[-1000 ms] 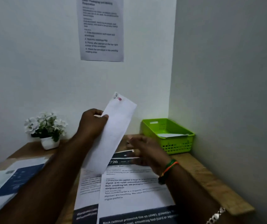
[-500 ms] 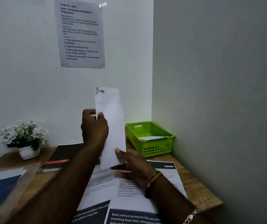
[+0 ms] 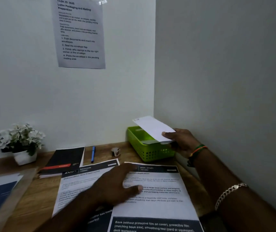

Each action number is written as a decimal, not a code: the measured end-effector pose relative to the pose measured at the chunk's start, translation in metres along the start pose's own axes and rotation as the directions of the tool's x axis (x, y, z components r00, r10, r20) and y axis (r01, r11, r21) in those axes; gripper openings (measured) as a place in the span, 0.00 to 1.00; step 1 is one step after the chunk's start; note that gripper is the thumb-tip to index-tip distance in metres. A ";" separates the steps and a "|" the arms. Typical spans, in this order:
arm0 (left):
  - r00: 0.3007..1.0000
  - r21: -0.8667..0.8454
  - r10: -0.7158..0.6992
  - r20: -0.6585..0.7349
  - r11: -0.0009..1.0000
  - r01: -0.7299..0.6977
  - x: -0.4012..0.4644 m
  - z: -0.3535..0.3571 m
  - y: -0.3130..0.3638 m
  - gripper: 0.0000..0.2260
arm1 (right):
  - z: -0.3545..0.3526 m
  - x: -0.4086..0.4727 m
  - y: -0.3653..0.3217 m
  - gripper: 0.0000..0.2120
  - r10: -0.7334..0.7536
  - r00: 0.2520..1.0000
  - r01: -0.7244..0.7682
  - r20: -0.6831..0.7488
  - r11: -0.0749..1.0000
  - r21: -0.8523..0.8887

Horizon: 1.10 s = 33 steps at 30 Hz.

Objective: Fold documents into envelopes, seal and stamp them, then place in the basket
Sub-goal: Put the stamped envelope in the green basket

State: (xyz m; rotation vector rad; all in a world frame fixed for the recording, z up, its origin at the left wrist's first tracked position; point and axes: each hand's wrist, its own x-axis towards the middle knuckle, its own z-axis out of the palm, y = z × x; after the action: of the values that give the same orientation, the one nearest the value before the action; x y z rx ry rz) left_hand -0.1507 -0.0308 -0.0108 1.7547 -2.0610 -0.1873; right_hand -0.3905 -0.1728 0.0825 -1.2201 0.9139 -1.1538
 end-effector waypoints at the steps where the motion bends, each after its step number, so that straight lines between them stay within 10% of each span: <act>1: 0.999 0.010 -0.007 0.039 1.000 0.007 -0.002 0.001 -0.004 0.42 | -0.004 0.005 -0.001 0.13 0.043 0.999 -0.043 -0.012 0.999 -0.024; 12: 0.995 0.099 -0.094 0.025 0.991 0.091 -0.015 -0.008 -0.025 0.40 | 0.009 0.045 -0.002 0.11 0.062 0.984 -0.138 -0.166 0.856 -0.499; 16: 0.991 0.117 -0.136 0.014 0.984 0.134 -0.016 -0.012 -0.030 0.36 | 0.017 0.050 -0.004 0.26 -0.095 0.975 -0.123 -0.200 0.517 -0.847; 26: 0.984 0.151 -0.168 0.066 0.976 0.156 -0.018 -0.027 -0.039 0.37 | 0.040 0.021 -0.001 0.29 -0.438 0.890 -0.134 -0.127 0.015 -0.991; 30: 0.969 0.261 -0.222 0.107 0.947 0.188 -0.039 -0.050 -0.057 0.35 | 0.067 -0.019 -0.003 0.13 -0.729 0.633 0.317 0.261 -0.064 -0.946; 33: 0.960 0.303 -0.258 0.113 0.929 0.214 -0.057 -0.066 -0.071 0.35 | 0.103 -0.046 0.015 0.10 -0.596 0.608 0.641 0.526 -0.023 -0.767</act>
State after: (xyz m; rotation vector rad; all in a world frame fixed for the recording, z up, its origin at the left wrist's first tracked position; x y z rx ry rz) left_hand -0.0534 0.0223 0.0097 2.2323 -2.0581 -0.0954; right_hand -0.2981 -0.1057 0.0805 -2.9259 1.0326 -1.2421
